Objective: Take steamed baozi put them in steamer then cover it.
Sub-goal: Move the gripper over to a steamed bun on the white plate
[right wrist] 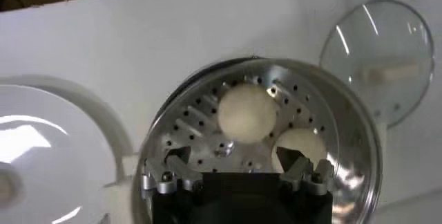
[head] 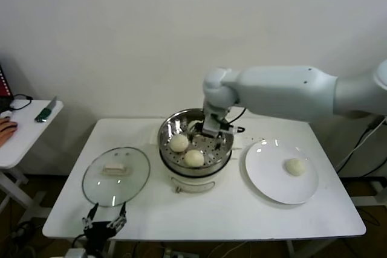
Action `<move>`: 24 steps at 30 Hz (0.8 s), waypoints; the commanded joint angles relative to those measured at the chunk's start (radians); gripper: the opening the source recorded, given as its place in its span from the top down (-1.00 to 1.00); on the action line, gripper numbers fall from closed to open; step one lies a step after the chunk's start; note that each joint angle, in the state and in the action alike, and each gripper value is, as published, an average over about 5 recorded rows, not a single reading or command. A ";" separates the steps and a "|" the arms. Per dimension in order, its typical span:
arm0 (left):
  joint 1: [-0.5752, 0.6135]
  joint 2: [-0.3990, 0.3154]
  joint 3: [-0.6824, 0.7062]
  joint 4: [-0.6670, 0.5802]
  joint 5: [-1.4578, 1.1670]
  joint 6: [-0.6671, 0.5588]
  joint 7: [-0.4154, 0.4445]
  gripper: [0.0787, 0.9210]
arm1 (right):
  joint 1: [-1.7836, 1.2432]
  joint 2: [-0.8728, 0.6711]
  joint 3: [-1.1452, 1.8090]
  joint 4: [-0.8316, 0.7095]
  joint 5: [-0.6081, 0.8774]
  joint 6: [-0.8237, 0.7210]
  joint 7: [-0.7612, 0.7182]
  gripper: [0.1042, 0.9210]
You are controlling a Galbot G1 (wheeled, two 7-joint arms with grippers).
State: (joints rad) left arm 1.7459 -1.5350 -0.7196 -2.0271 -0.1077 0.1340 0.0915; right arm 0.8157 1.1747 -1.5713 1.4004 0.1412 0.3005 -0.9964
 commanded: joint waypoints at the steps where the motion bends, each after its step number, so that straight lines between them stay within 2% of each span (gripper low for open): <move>1: -0.004 0.000 0.005 0.005 0.002 0.000 0.001 -0.77 | 0.257 -0.236 -0.170 0.005 0.403 -0.216 -0.048 -0.76; 5: -0.007 0.003 0.007 0.009 0.003 -0.001 0.001 -0.77 | 0.278 -0.347 -0.240 -0.013 0.452 -0.363 -0.049 -0.76; 10: -0.016 0.004 0.008 0.009 0.005 0.003 0.003 -0.77 | 0.228 -0.468 -0.288 -0.056 0.425 -0.430 -0.061 -0.76; 17: -0.017 0.004 0.006 0.009 0.007 0.008 0.003 -0.77 | -0.001 -0.588 -0.181 -0.140 0.270 -0.478 -0.042 -0.76; 24: -0.013 0.001 0.004 0.014 0.010 0.008 0.002 -0.77 | -0.282 -0.608 0.053 -0.242 0.100 -0.458 -0.030 -0.76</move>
State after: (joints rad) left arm 1.7312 -1.5323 -0.7159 -2.0159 -0.0996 0.1414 0.0943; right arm 0.8276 0.6910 -1.7090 1.2720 0.3891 -0.0909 -1.0321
